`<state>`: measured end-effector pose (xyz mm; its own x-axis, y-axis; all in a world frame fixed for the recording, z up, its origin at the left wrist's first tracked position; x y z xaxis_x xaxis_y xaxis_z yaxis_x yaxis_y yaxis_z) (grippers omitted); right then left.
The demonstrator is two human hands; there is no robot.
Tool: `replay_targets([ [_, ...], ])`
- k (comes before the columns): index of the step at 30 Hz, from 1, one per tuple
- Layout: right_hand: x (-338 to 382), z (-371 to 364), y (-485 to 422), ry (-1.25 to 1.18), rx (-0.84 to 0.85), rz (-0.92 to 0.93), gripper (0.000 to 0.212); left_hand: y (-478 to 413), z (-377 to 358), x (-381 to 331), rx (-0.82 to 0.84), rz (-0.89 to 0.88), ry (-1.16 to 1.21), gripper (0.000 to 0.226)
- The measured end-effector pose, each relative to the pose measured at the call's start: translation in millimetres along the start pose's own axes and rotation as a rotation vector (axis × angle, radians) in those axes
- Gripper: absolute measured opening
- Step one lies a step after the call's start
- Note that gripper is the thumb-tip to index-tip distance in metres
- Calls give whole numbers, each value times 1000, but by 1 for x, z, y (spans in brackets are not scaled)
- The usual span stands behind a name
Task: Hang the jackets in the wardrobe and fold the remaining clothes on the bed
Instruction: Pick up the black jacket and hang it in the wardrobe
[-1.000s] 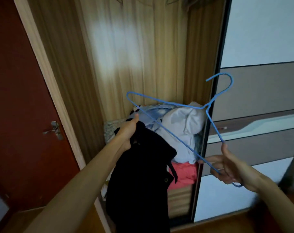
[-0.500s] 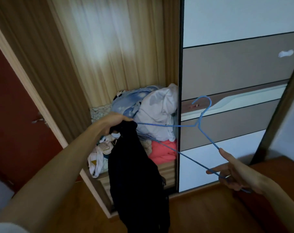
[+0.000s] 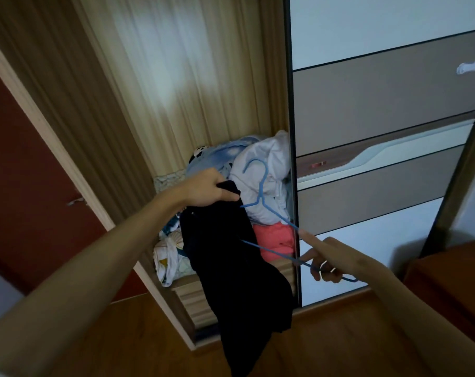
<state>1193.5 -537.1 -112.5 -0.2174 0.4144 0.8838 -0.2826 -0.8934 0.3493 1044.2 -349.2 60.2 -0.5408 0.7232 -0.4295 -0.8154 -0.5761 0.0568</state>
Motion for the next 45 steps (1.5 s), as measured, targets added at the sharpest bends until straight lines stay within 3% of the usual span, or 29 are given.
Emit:
replay_targets([
  [3,20,-26,-19,-9,-21,101,88,11,-6,-21,6,-146,-74,48],
  [7,22,-55,-39,-247,-67,186,80,25,4,-11,-75,-186,-14,51],
  [11,36,-71,-55,-381,-88,292,90,35,24,21,-142,-172,-421,63],
  [12,41,-73,-60,-398,-87,318,92,38,30,30,-146,-173,-401,55],
  [15,57,-87,-69,-376,-39,322,84,42,36,58,-43,-154,-42,19],
  [20,68,-98,-73,-179,47,273,67,42,30,83,-81,-161,-43,13],
  [25,83,-49,-91,-164,-378,519,24,36,47,73,-279,-270,-122,29],
  [27,69,-40,-91,-202,-514,553,44,34,56,75,-319,-248,-129,27],
  [30,14,-53,-93,-226,-633,426,66,37,71,83,-364,-204,-140,15],
  [32,-21,-74,-93,-273,-605,290,78,40,76,85,-373,-197,-163,19],
  [35,-45,-139,-104,-185,-285,220,54,45,79,81,-383,-213,-169,35],
  [37,-47,-186,-115,65,-61,227,78,50,81,74,-387,-229,-177,41],
  [39,-48,-212,-131,222,25,232,106,57,85,69,-394,-246,-180,37],
  [41,-45,-213,-146,293,-11,200,99,67,90,69,-412,-259,-170,32],
  [45,-19,-174,-163,463,-231,244,58,91,103,91,-420,-239,-139,27],
])
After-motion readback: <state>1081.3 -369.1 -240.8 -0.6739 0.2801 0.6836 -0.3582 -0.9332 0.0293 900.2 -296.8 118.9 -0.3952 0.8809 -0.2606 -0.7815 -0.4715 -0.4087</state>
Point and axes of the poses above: each hand's wrist, its own y-axis away from the middle knuckle, its own z-axis out of the back of the hand, x = y × z, the point moved 8 cm from there along -y, towards the middle knuckle, and after that the axes turned 1 degree about x, right-handed, at the moved point
